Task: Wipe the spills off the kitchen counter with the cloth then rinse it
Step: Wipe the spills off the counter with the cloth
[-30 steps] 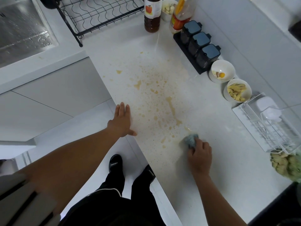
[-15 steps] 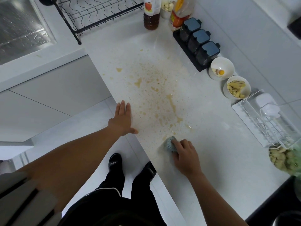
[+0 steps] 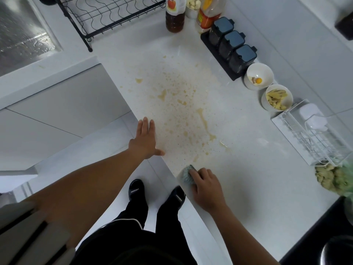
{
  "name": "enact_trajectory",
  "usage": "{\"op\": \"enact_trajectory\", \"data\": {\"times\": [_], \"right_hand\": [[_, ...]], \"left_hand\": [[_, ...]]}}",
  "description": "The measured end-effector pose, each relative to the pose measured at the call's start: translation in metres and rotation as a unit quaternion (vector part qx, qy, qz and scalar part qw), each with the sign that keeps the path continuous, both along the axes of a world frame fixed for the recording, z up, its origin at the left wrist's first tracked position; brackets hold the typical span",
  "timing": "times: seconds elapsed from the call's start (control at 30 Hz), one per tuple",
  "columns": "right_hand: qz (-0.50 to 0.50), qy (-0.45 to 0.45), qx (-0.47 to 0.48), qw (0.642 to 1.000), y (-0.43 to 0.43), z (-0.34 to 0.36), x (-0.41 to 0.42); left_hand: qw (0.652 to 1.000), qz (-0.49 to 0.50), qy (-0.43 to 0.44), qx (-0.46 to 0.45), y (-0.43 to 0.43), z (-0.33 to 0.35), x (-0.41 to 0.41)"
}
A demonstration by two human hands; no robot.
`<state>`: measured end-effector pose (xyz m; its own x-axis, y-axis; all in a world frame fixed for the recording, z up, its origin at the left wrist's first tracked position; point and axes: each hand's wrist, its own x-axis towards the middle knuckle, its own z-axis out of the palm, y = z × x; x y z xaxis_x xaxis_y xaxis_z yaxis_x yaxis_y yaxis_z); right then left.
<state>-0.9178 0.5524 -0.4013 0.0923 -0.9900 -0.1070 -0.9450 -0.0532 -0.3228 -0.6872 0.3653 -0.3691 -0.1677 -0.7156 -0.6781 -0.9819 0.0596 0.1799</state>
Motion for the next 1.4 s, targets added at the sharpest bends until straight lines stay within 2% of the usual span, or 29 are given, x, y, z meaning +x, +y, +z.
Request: {"op": "enact_trajectory", "data": {"times": [0.03,0.1,0.13,0.2,0.23,0.27,0.3,0.33,0.37,0.4,0.5,0.53,0.7,0.8,0.9,1.17,1.23,1.33,1.4], "right_hand": [[-0.053,-0.018,0.017,0.998,-0.001,0.001,-0.001],[-0.221,-0.035,0.023,0.974,-0.001,0.002,0.004],[-0.231,-0.026,0.021,0.972,-0.001,0.004,0.012],[-0.062,0.001,0.011,0.998,0.006,0.005,0.023],[0.008,0.011,0.005,1.0,0.008,0.004,0.022],[-0.004,0.002,0.018,1.0,0.008,0.006,0.019],[-0.092,-0.023,0.03,0.995,0.008,0.008,0.018],[-0.203,-0.035,0.033,0.978,0.009,0.008,0.018],[-0.273,-0.031,0.036,0.961,0.01,0.008,0.023],[-0.264,-0.011,0.03,0.964,0.012,0.01,0.031],[-0.066,0.016,0.032,0.997,0.023,0.012,0.043],[-0.06,0.006,0.044,0.997,0.023,0.013,0.041],[-0.154,0.005,0.073,0.985,0.018,0.013,0.012],[-0.284,-0.014,0.073,0.956,0.01,0.015,-0.028],[-0.349,-0.017,0.064,0.935,-0.015,0.015,-0.076],[-0.404,0.039,0.028,0.914,-0.12,0.013,-0.22],[-0.396,0.041,0.021,0.917,-0.148,0.01,-0.236],[-0.436,0.037,0.005,0.899,-0.155,0.004,-0.223],[-0.35,0.04,-0.025,0.935,-0.14,0.0,-0.203]], "left_hand": [[1.0,-0.001,0.003,0.0,0.0,0.0,0.001],[1.0,-0.001,0.008,-0.001,0.0,-0.001,0.003],[1.0,-0.002,0.01,-0.001,0.0,-0.001,0.003],[1.0,-0.006,0.013,-0.001,0.001,-0.002,0.004],[1.0,-0.011,0.014,-0.003,0.001,-0.003,0.005],[1.0,-0.015,0.014,-0.006,0.001,-0.004,0.006],[1.0,-0.019,0.013,-0.008,0.002,-0.005,0.007],[1.0,-0.022,0.016,-0.011,0.003,-0.006,0.01],[0.999,-0.022,0.019,-0.015,0.004,-0.007,0.012],[0.999,-0.022,0.025,-0.017,0.004,-0.008,0.013],[0.999,-0.023,0.037,-0.021,0.006,-0.01,0.016],[0.999,-0.025,0.039,-0.021,0.005,-0.011,0.018],[0.997,-0.039,0.056,-0.03,0.001,-0.017,0.025],[0.997,-0.044,0.061,-0.026,0.004,-0.016,0.023],[0.997,-0.045,0.053,-0.04,0.001,-0.016,0.02],[0.999,-0.018,0.025,-0.037,-0.003,-0.011,0.012],[0.999,-0.003,0.012,-0.036,-0.005,-0.008,0.009],[1.0,0.0,-0.014,-0.017,-0.005,-0.004,0.006],[1.0,0.006,-0.022,-0.01,-0.006,-0.003,0.001]]}}
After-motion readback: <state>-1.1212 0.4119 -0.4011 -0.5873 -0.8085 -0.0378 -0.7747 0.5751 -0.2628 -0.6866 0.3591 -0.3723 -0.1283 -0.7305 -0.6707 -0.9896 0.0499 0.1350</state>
